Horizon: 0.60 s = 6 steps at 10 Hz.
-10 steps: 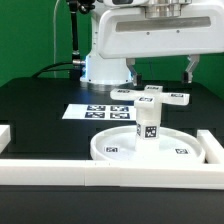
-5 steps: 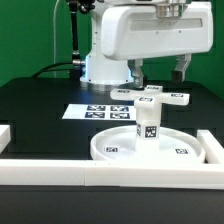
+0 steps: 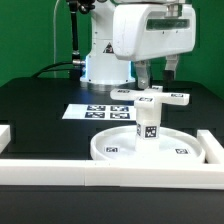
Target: Assemble round table
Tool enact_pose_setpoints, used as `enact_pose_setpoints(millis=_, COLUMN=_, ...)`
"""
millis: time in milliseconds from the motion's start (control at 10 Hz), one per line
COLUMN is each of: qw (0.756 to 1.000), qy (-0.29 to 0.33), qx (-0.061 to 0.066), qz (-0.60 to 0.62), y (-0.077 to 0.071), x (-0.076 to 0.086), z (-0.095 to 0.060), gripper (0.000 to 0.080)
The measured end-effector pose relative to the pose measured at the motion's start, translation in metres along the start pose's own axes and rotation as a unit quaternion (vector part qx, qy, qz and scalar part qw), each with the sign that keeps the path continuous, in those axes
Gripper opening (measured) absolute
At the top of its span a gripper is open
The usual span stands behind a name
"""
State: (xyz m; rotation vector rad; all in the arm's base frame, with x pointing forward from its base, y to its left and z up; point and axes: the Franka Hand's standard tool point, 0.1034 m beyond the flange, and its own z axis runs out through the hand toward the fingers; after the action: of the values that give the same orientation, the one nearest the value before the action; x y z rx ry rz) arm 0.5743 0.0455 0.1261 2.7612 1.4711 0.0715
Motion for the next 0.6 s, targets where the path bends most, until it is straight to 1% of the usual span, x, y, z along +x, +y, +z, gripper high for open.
enact_pose_setpoints(millis=200, qw=0.991, qy=0.003, qx=-0.015, qz=-0.132, y=0.0015, x=0.0011, z=-0.0004, gripper=0.0648)
enact_pose_setpoints(millis=300, qw=0.981, qy=-0.002, qx=-0.021, qz=-0.191, y=0.0012, x=0.0031, z=-0.0005, gripper=0.0648)
enact_pose_setpoints(millis=400, qw=0.966, qy=-0.008, qx=-0.032, qz=-0.255, y=0.0021, x=0.0054, z=-0.0008, gripper=0.0648)
enact_pose_setpoints(millis=600, qw=0.959, qy=-0.011, qx=-0.031, qz=-0.283, y=0.0047, x=0.0008, z=0.0000, gripper=0.0648)
